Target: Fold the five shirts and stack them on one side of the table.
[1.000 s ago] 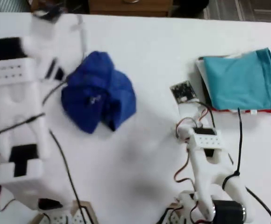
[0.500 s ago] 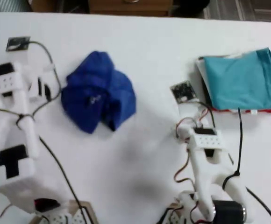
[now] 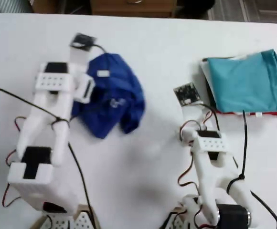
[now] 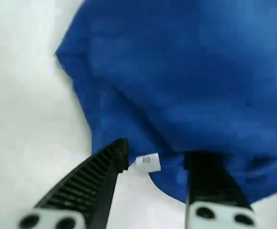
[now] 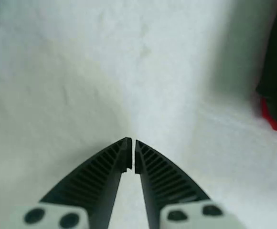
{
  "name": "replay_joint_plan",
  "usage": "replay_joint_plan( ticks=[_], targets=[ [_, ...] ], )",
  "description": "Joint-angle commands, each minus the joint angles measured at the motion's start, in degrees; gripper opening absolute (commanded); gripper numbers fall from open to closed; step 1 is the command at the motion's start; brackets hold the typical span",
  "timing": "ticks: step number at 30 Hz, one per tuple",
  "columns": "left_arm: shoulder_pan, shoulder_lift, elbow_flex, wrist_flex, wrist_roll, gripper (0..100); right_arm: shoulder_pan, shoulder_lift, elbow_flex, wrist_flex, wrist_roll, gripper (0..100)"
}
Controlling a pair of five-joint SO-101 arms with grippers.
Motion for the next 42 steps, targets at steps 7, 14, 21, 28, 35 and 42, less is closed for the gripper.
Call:
replay_joint_plan(
  ticks=[7,14,21,28,35,42],
  targets=[
    [6.59,-4.04,-1.01,-2.55,-0.97,21,0.4,0.31,-0.18,-1.71,0.26,2.1],
    [-0.88,-3.69,-4.35,4.75,-8.97,21,0.48,0.31,-0.18,-1.71,0.26,2.1],
    [-5.89,-3.52,-4.18,3.52,-19.87,21,0.48,0.31,-0.18,-1.8,0.26,2.1],
    [-6.51,3.78,-4.62,2.9,-21.27,21,0.4,0.31,-0.18,-1.8,0.26,2.1],
    [-6.42,9.05,-4.79,-1.93,-20.92,21,0.4,0.31,-0.18,-1.8,0.26,2.1],
    [-6.77,9.23,-4.53,-1.76,-21.27,12,0.4,0.31,-0.18,-1.8,0.26,2.1]
  ],
)
